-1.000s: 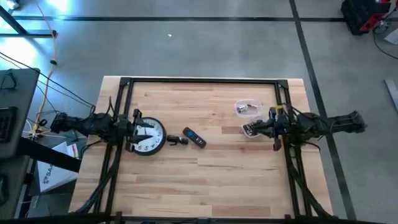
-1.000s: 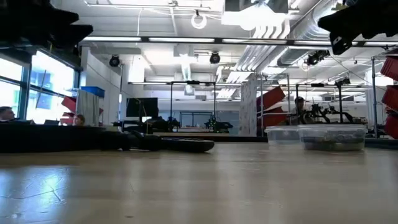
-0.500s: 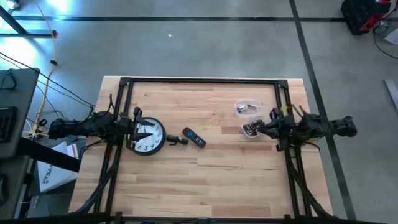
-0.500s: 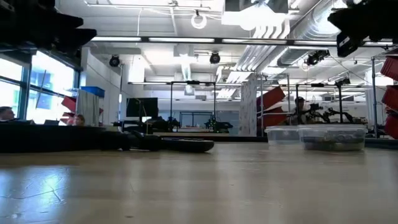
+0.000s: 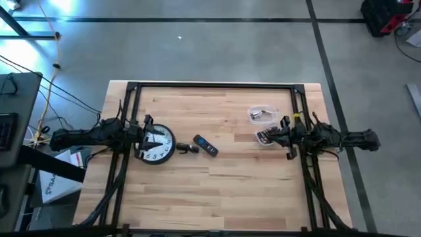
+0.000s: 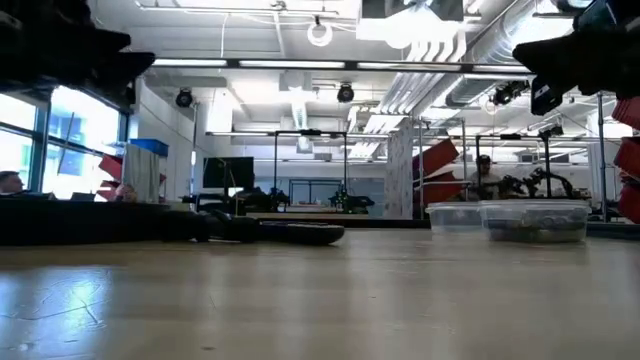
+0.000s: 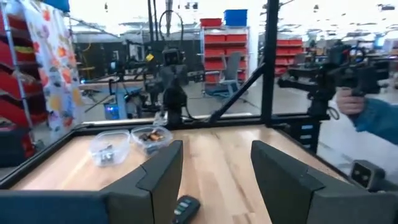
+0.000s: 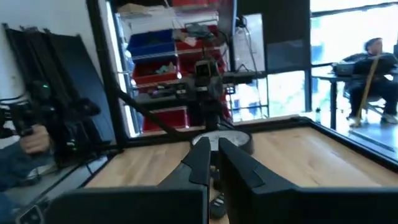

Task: Insert battery
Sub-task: Return to home position

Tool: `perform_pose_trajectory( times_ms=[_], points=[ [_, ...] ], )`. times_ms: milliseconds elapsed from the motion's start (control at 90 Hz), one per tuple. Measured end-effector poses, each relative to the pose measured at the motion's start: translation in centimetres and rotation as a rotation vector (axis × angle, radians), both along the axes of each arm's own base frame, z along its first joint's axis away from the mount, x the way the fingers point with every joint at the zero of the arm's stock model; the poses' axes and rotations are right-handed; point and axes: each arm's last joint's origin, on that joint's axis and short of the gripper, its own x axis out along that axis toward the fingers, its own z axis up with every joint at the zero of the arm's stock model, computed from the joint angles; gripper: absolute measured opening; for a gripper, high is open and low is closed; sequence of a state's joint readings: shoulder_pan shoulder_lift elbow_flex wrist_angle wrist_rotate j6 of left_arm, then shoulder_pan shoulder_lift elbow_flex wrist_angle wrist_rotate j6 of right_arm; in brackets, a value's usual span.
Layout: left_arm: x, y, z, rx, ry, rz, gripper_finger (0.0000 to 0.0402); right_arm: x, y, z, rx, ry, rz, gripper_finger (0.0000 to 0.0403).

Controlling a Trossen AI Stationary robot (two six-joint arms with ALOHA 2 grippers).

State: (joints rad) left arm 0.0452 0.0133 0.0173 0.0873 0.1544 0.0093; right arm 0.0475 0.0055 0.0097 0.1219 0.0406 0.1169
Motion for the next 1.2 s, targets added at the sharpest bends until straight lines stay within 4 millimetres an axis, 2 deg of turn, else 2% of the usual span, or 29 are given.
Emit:
perform_pose_trajectory(
  times_ms=[300, 467, 744, 956, 1200],
  points=[
    [0.0, 0.4, -0.5, 0.004, 0.037, 0.006, 0.0172, 0.1, 0.0, -1.0, 0.008, 0.106, 0.003, 0.0000],
    [0.1, 0.5, -0.6, 0.008, 0.050, 0.026, 0.0172, 0.1, 0.0, -1.0, 0.008, 0.105, 0.006, 0.0000],
    [0.0, 1.2, -0.9, 0.010, 0.079, 0.256, 0.0172, 0.1, 0.0, -1.0, 0.008, 0.105, 0.006, 0.0000],
    [0.1, 0.8, -1.0, 0.012, 0.085, 0.218, 0.0172, 0.1, 0.0, -1.0, 0.008, 0.105, 0.006, 0.0000],
    [0.1, 0.8, -0.9, -0.099, 0.077, 0.212, 0.0172, 0.1, 0.0, -1.0, 0.008, 0.105, 0.005, 0.0000]
  ],
)
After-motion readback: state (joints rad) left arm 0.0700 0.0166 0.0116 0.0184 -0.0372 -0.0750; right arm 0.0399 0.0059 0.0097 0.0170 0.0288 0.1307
